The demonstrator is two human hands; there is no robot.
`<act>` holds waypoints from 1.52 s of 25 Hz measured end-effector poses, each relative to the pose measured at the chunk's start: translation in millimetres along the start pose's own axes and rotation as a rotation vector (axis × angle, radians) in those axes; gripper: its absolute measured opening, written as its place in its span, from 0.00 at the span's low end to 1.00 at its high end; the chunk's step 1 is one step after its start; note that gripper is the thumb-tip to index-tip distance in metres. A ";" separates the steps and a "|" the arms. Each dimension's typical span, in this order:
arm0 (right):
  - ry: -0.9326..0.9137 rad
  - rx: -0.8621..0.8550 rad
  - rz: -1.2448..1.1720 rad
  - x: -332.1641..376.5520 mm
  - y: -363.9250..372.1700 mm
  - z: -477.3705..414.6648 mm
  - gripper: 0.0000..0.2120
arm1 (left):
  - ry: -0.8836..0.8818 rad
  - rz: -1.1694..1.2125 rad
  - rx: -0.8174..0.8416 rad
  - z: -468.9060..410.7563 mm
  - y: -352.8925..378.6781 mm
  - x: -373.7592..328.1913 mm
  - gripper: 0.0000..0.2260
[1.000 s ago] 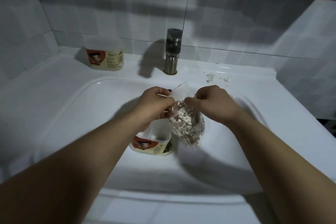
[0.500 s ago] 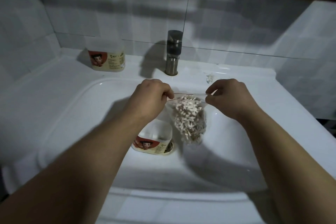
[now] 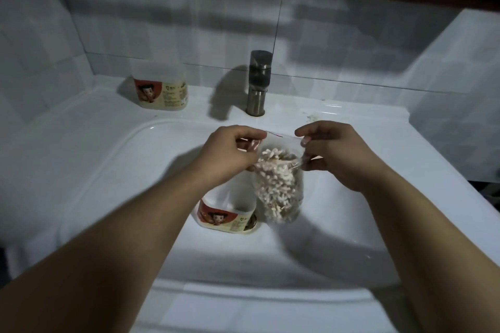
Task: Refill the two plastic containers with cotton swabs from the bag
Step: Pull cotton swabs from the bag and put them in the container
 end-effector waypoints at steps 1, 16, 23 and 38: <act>0.007 -0.011 0.003 -0.7 -2.7 -0.7 0.12 | 0.001 0.007 0.015 -0.4 -0.6 -1.8 0.21; -0.458 0.084 0.884 11.4 44.0 13.6 0.19 | 0.006 -0.065 0.095 0.9 16.1 7.9 0.20; -0.461 0.283 0.924 0.7 60.4 17.0 0.24 | -0.008 -0.041 0.236 4.5 26.3 12.0 0.28; -0.410 0.017 0.876 12.3 36.4 9.8 0.06 | 0.364 -0.222 0.067 5.7 13.5 -29.4 0.20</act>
Point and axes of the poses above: each hand's wrist, its own z-axis away from the middle knuckle, its own y-axis out of the palm, x = y × z, the point moved 9 cm from there along -z, towards the middle knuckle, and after that the axes turned 10 degrees about y, right-handed, at the moved point
